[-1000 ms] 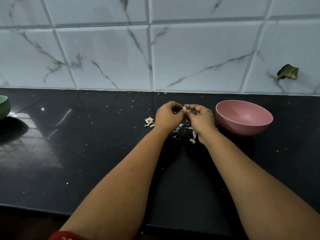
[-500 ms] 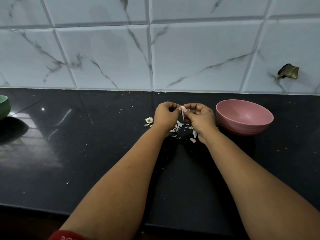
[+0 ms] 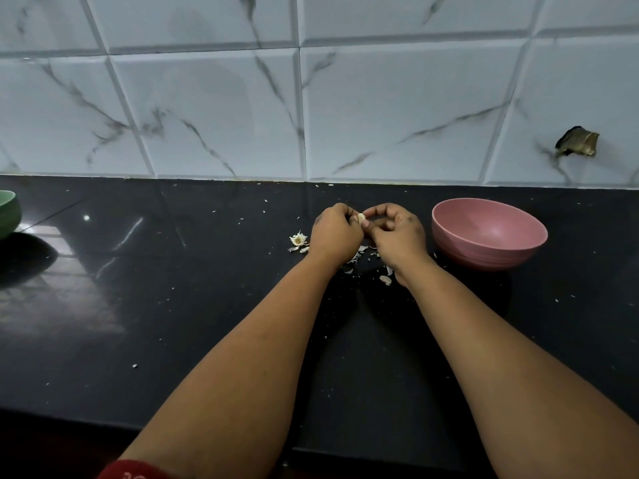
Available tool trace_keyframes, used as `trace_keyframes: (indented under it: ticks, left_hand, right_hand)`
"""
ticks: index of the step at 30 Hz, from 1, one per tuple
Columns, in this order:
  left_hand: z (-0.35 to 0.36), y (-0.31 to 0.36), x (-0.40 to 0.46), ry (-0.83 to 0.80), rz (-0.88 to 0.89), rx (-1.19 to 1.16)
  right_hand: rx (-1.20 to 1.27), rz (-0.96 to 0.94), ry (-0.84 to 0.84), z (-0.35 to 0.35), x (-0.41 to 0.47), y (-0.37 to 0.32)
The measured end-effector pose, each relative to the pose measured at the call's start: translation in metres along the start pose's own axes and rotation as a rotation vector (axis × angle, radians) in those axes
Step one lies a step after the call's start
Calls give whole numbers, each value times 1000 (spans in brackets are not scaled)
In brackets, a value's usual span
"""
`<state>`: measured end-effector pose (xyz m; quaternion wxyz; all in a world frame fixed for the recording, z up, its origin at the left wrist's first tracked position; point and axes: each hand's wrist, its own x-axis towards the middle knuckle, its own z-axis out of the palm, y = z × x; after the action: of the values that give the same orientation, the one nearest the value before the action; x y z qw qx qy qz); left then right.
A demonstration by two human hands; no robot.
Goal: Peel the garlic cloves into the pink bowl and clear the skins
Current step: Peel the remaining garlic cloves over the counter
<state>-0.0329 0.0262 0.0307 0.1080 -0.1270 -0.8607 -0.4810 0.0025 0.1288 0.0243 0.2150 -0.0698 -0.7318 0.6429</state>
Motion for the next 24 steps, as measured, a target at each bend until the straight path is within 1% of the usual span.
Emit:
trace_keyframes:
  ticks: [4, 9, 13, 16, 20, 22, 24]
  left_hand:
    - [0, 0, 0, 12, 14, -39]
    - [2, 0, 1, -53, -27, -85]
    - [1, 1, 0, -65, -121, -237]
    - [3, 1, -1, -80, -182, -342]
    - [5, -3, 2, -45, -93, -289]
    - [4, -5, 4, -33, -82, -341]
    - [3, -5, 3, -49, -108, -431]
  right_hand:
    - [72, 36, -7, 0, 1, 1]
    - [185, 79, -57, 0, 1, -1]
    - [336, 160, -83, -1, 1, -3]
    - [383, 183, -84, -2, 2, -2]
    - [379, 156, -67, -4, 2, 0]
    - [366, 146, -45, -6, 2, -2]
    - [382, 147, -31, -6, 1, -2]
